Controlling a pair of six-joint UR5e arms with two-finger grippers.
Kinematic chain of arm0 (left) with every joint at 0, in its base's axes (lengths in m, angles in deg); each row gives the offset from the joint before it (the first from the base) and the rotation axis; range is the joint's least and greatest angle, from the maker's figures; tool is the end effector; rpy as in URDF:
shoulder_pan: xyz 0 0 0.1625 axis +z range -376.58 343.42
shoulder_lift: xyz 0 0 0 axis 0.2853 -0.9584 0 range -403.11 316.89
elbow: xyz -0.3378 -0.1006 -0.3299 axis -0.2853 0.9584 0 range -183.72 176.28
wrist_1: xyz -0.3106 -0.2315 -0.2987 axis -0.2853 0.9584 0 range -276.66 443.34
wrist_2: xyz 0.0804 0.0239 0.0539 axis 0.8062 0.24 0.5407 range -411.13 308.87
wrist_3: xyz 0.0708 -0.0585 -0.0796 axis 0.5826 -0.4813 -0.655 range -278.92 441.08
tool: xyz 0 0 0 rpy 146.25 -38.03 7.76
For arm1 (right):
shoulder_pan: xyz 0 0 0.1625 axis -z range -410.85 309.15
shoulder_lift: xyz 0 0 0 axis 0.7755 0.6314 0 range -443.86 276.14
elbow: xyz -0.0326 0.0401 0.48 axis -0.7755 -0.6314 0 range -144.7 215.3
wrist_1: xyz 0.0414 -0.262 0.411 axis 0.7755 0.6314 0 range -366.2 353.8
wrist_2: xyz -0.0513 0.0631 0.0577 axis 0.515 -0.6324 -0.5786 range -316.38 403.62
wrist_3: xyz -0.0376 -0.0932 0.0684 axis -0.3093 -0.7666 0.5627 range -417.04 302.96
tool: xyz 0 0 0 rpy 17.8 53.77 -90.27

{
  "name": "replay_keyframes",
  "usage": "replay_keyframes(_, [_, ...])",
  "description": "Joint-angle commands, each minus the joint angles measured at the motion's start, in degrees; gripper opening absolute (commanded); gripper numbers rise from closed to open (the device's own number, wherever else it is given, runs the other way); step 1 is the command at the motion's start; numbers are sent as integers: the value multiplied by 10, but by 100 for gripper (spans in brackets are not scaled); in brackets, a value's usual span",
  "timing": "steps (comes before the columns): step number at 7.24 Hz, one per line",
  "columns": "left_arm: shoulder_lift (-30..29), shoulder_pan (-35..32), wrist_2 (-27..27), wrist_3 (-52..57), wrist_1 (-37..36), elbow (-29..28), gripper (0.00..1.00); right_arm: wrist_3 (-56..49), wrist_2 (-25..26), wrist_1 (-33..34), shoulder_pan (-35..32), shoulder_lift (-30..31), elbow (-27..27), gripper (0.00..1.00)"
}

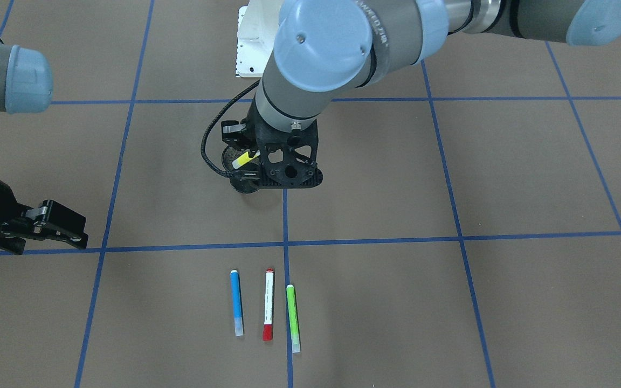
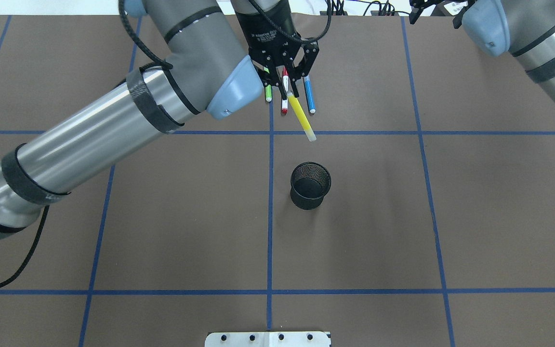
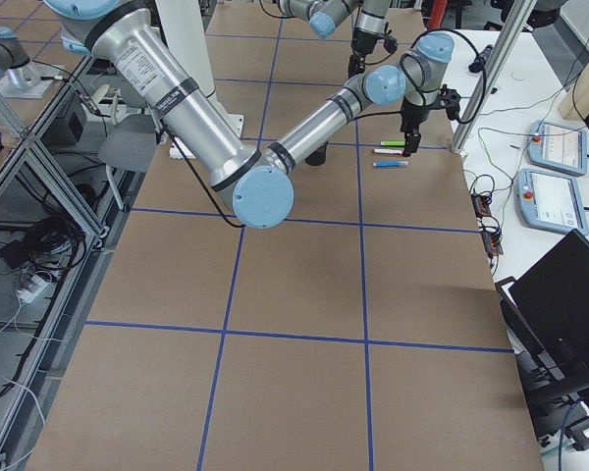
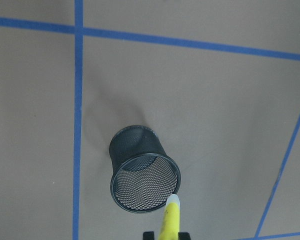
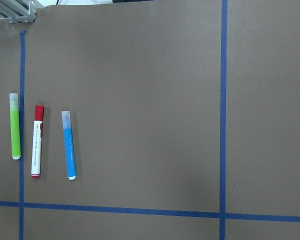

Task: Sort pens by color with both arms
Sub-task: 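Lift the yellow highlighter out of the cup with the left gripper, then lower the yellow highlighter beside the green highlighter and release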

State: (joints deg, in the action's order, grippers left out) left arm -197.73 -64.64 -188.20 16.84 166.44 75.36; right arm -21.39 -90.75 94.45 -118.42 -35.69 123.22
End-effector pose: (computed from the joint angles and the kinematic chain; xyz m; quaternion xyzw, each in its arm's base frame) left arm 0.5307 -0.6570 -0.0259 -0.0743 0.5112 -0.0071 0.8562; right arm -0.2657 -0.7701 0.2487 0.0260 -0.4326 0.0090 0.9012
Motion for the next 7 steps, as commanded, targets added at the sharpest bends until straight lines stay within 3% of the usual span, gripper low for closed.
replay_keyframes(1, [11,-12,106,3,37,23,0,1,10,-2,2,-3,-1,100])
replay_keyframes(4, [44,-11,356,-32,151,19,0,2,20,-16,6,-1,-5,100])
replay_keyframes(6, [89,4,460,-70,268,17,0,4,20,-19,8,1,-6,100])
replay_keyframes(7, [89,28,529,-71,269,8,0,5,21,-19,10,1,-6,100])
